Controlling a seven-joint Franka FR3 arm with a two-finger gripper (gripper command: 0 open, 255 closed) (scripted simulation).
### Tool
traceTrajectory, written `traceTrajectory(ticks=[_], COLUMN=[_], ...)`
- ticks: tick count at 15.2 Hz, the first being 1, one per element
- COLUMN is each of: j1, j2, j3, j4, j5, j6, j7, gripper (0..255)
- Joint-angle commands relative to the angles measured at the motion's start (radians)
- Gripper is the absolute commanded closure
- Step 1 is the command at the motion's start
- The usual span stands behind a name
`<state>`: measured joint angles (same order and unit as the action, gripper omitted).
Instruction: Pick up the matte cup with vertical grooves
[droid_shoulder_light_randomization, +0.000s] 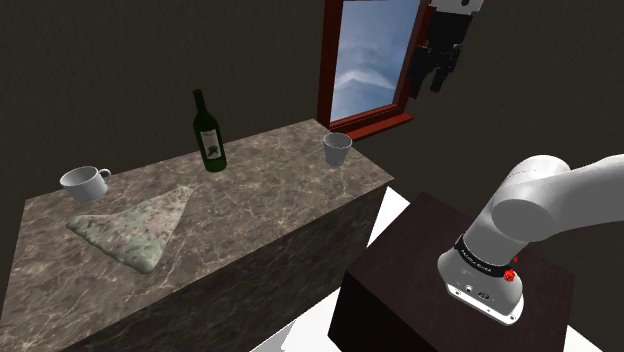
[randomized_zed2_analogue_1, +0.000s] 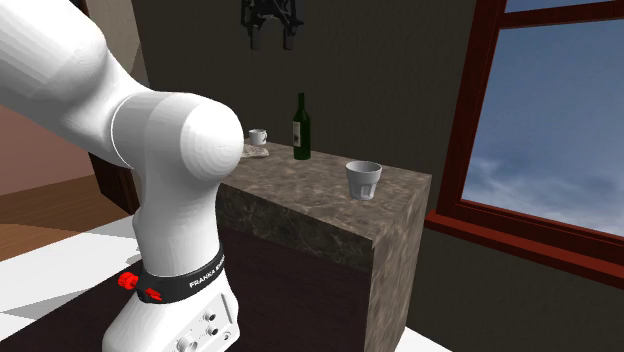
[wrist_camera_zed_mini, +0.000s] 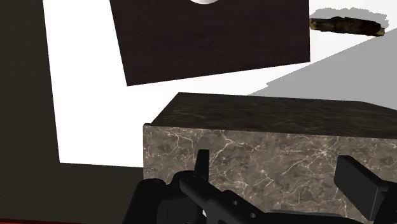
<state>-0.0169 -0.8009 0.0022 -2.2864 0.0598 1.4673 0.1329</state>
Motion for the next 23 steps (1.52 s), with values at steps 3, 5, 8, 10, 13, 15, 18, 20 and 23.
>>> traceTrajectory(ticks=[3, 5, 8, 10, 13, 15, 18, 20, 23], j1=[-0.006, -0.012, -0.020, -0.024, -0.029, -0.031, -0.032, -0.033, -0.033], j2=[0.035, 0.075, 0.144, 0.197, 0.284, 0.347, 0.448, 0.518, 0.629], j3=[-0.020, -0.040, -0.070, -0.089, -0.119, -0.138, -0.166, -0.184, -0.208], j4=[-0.027, -0.049, -0.072, -0.080, -0.082, -0.076, -0.056, -0.035, 0.006], j5=[-0.009, -0.016, -0.023, -0.026, -0.024, -0.019, -0.006, 0.009, 0.039], j6=[0.063, 0.126, 0.220, 0.282, 0.371, 0.428, 0.509, 0.558, 0.623], j7=[-0.022, -0.045, -0.078, -0.101, -0.136, -0.161, -0.200, -0.228, -0.274], gripper=[0, 0, 0, 0, 0, 0, 0, 0, 0])
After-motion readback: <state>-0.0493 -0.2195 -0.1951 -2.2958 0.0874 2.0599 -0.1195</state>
